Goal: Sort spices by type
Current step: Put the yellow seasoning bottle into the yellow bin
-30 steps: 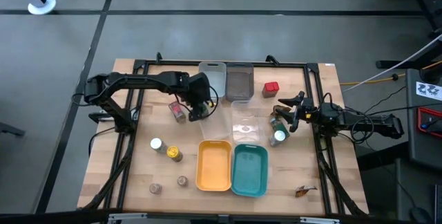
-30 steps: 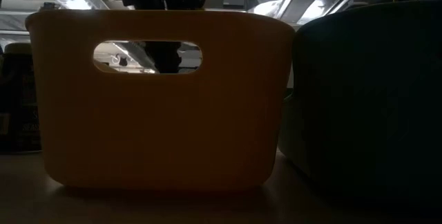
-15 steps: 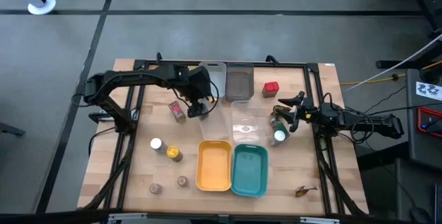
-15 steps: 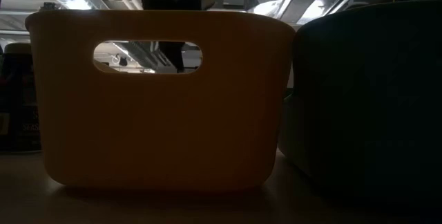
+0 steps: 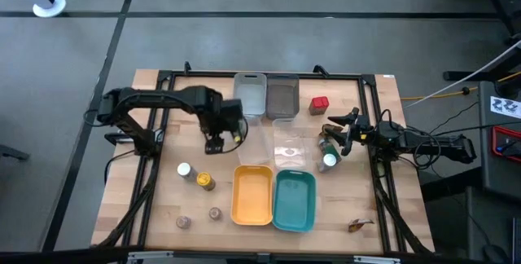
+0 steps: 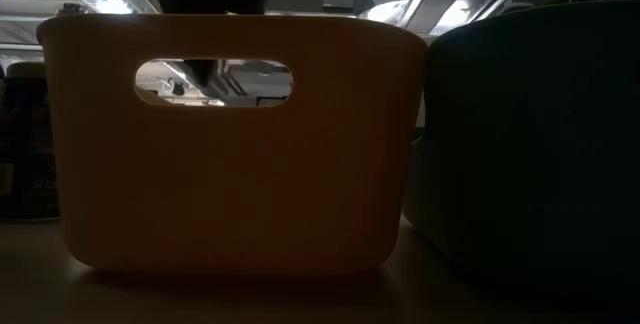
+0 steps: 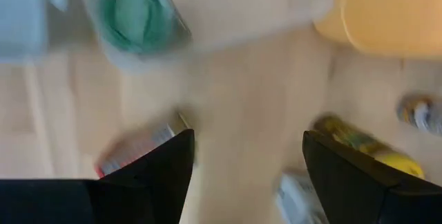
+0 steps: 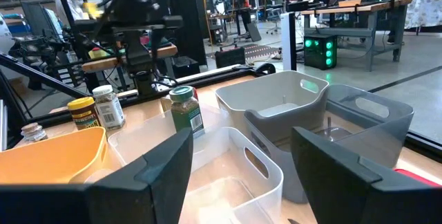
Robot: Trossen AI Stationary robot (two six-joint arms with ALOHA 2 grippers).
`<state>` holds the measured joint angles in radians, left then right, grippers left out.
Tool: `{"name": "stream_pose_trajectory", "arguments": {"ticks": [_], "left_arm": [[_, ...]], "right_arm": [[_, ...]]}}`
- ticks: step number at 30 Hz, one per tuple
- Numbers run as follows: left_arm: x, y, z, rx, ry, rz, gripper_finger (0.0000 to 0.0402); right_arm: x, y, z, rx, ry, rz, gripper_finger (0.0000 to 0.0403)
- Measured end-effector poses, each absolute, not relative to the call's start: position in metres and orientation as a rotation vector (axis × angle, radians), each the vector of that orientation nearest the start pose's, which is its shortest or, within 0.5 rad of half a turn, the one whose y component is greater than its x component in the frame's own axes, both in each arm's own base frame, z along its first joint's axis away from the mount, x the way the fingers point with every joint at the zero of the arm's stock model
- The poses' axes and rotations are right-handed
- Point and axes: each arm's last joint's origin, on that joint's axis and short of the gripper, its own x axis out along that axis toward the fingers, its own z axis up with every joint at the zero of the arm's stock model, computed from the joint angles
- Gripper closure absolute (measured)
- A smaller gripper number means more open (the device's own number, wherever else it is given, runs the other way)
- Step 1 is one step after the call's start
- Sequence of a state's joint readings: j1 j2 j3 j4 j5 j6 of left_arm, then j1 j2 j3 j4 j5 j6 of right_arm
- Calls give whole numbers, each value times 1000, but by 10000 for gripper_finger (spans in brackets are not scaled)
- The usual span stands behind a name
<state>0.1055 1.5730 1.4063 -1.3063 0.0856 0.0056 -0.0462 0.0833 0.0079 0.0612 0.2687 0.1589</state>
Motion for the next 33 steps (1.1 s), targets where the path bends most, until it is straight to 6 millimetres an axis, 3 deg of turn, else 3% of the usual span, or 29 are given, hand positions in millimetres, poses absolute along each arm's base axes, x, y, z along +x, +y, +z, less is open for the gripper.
{"name": "stream_pose_trajectory", "arguments": {"ticks": [7,21,27,33], "left_arm": [[270,-12,290,-228,1600,26,148],[260,-83,290,-270,1616,35,149],[258,-102,289,-249,1570,43,149],[256,-108,288,-196,1541,67,149]], "right_arm": [[101,-12,166,156,-11,-315,160],[101,-12,166,149,-10,-315,160],[101,-12,165,148,-9,-315,160],[101,-12,166,147,-9,-315,160]]}}
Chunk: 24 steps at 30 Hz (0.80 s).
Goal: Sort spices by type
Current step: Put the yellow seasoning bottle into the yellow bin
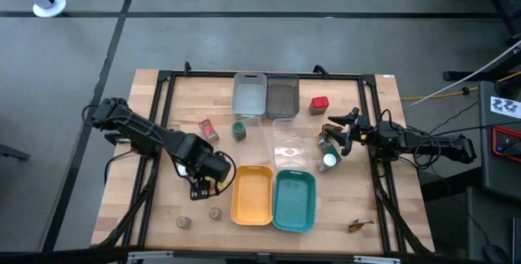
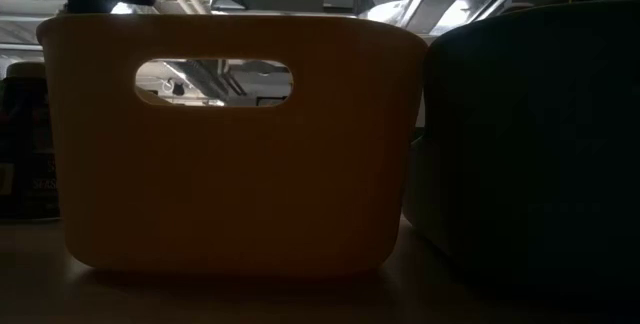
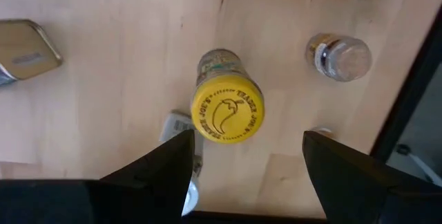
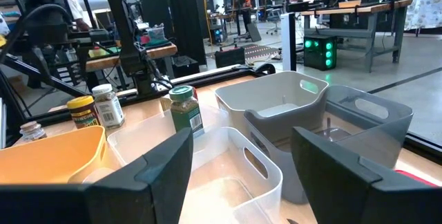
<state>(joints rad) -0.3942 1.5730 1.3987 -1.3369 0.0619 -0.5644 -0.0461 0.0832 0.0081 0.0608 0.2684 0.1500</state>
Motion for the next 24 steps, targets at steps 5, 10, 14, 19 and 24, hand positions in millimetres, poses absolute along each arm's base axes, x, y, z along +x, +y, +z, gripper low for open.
{"name": "stream_pose_trajectory", "arguments": {"ticks": [5,10,14,19,24], "left_arm": [[256,-109,287,-164,1526,88,149],[257,-113,288,-158,1499,77,149],[256,-113,288,-155,1502,77,149],[258,-112,286,-133,1494,99,149],[260,-114,281,-125,1512,107,149]], "right_arm": [[101,-12,165,147,-9,-315,160],[101,-12,166,147,-10,-315,160],[101,-12,166,147,-9,-315,160],[101,-12,165,147,-9,-315,160],[101,-12,166,147,-9,-314,160]]}}
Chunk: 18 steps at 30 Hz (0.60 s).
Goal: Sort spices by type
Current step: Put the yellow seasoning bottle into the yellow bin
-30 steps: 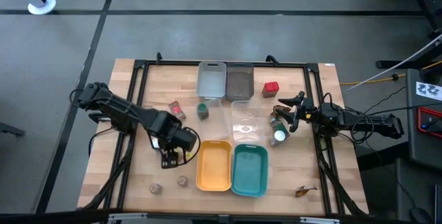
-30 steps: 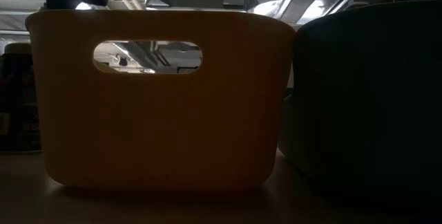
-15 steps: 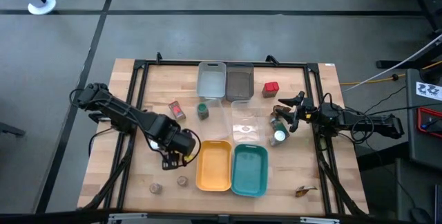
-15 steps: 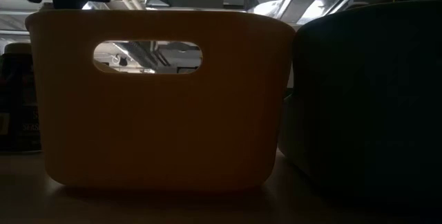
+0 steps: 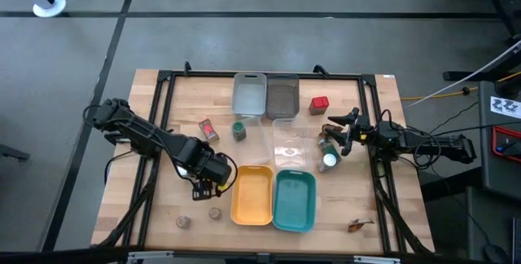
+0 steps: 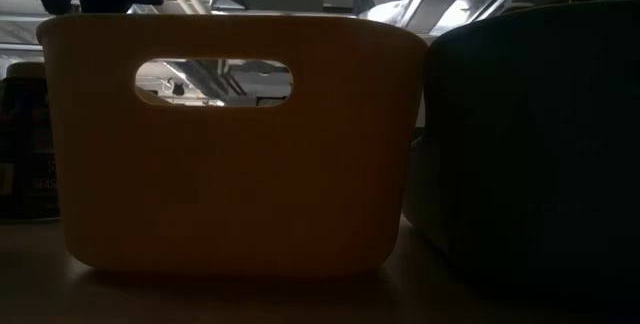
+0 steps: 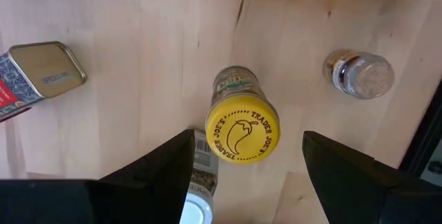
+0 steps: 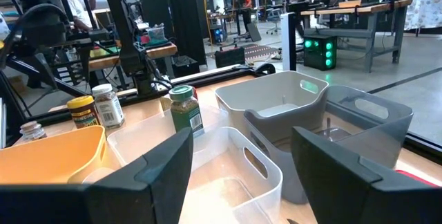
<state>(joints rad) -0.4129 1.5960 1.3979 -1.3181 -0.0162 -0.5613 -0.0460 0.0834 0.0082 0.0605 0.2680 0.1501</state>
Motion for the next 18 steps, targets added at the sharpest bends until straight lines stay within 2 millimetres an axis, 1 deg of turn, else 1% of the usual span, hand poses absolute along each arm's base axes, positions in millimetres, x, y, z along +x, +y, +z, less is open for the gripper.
{"name": "stream_pose_trajectory", "arguments": {"ticks": [12,18], "left_arm": [[269,-117,265,-83,1579,120,149],[268,-117,263,-78,1605,137,149]], "right_arm": [[101,-12,165,147,-8,-315,160],[101,-12,165,147,-7,-315,160]]}}
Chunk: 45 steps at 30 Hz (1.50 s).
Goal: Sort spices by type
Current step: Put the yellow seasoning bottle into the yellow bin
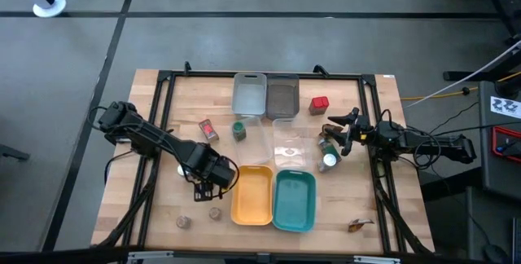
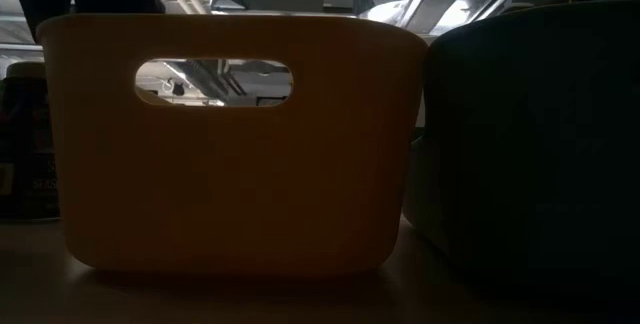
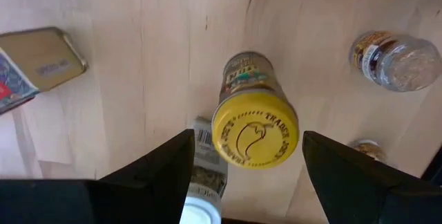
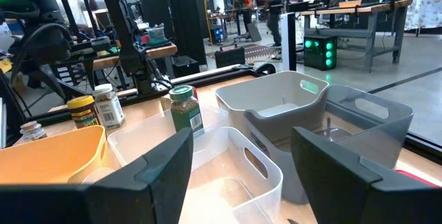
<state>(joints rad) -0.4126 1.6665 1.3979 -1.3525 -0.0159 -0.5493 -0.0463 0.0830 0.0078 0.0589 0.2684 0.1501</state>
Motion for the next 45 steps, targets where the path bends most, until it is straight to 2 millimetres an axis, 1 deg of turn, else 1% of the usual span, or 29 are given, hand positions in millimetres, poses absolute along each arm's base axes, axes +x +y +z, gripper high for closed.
{"name": "stream_pose_trajectory", "arguments": {"ticks": [13,23,33,38,40,45], "left_arm": [[269,-117,262,-94,1600,150,149],[259,-114,229,-98,1676,150,149],[257,-113,209,-89,1662,123,149],[255,-113,208,-87,1673,128,149],[255,-113,208,-84,1673,124,154],[255,-112,208,-65,1676,96,190]], "right_arm": [[101,-12,165,147,-7,-315,160],[101,-12,165,147,-7,-315,160],[101,-12,165,147,-7,-315,160],[101,-12,165,147,-7,-315,160],[101,-12,165,147,-7,-315,160],[101,-12,165,147,-7,-315,160]]}}
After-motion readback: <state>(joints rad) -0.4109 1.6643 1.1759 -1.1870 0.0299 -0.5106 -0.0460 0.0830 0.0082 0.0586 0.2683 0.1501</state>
